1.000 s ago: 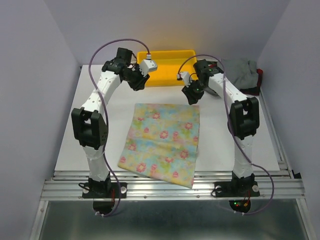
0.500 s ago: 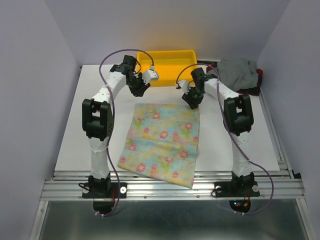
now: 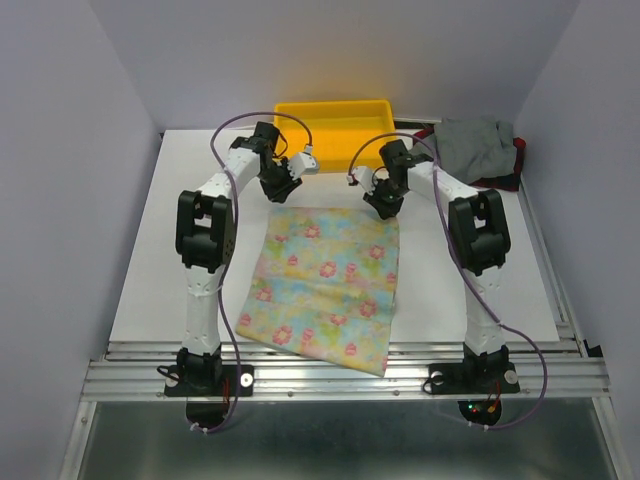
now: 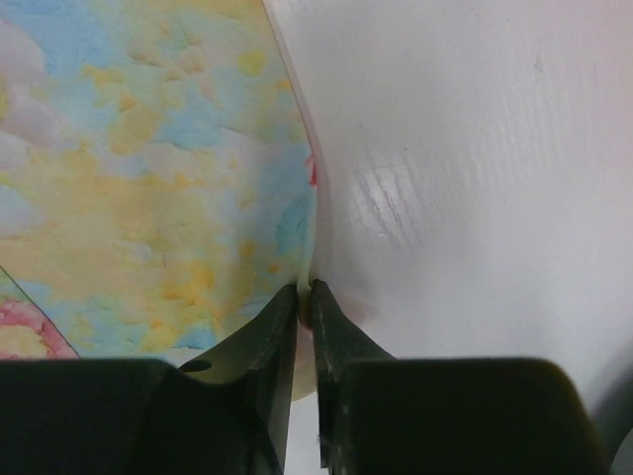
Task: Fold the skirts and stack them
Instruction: Fold the skirt
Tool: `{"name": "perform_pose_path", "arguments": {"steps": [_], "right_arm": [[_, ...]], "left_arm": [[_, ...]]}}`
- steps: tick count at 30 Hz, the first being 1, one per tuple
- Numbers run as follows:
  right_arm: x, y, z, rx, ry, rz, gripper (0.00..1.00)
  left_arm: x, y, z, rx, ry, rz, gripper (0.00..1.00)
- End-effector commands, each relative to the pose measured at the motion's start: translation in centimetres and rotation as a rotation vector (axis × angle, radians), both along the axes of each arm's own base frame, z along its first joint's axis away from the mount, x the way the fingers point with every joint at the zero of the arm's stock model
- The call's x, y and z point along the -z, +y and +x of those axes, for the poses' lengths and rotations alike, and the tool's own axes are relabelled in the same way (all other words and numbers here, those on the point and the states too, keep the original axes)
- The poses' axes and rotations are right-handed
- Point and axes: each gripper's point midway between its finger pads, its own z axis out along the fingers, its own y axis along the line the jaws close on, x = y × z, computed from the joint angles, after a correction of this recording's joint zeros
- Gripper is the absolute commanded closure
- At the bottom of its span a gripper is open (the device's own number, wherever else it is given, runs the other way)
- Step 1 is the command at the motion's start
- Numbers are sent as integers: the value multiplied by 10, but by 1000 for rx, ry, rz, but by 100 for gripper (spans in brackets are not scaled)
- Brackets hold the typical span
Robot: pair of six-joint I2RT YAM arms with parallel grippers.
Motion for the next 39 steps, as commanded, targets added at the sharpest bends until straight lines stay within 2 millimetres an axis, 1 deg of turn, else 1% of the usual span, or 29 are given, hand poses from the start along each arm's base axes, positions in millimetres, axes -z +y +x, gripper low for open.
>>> {"name": "perform_pose_path", "arguments": {"steps": [1,2,5,6,9,11,15,19,21,24,25,29,31,34,35,39], "right_arm": [[27,-9,-12,-29,38,-78,85],[25,-5,-12,-38,30,-80,88],[24,-6,-9,-33,15,-87,97],[22,-3,-7,-40,2,-92,99],[20,-5,-1,-28,-20,-106,99],[18,-7,4,-20,-39,-120,99],[16,-8,9,-15,-60,-129,99],[15,-7,13,-11,-72,-127,99],[15,-7,14,-11,-75,-131,99],[12,-7,19,-10,-97,-132,99],[12,-7,20,-12,-104,-130,99],[8,-5,25,-14,-124,-123,99],[6,-5,28,-16,-132,-126,99],[6,-5,29,-21,-137,-131,99],[6,-5,30,-22,-139,-132,99],[6,-5,31,-30,-147,-131,99]], "left_arm": [[-4,8,4,16,-26,29,60],[3,10,3,14,-15,37,60],[15,14,0,15,9,51,60],[19,16,-2,20,21,58,60],[29,19,-9,33,56,67,62],[31,21,-16,44,82,65,62],[28,24,-19,55,90,37,62],[19,16,-23,76,111,-24,61],[21,15,-22,71,119,-26,62],[35,20,-21,44,136,-2,62],[42,24,-20,30,142,21,63],[49,25,-15,8,143,19,64],[46,21,-14,16,144,-3,64],[34,16,-17,45,147,-29,63],[25,16,-16,50,131,-34,63],[1,14,-11,57,70,-45,62]]}}
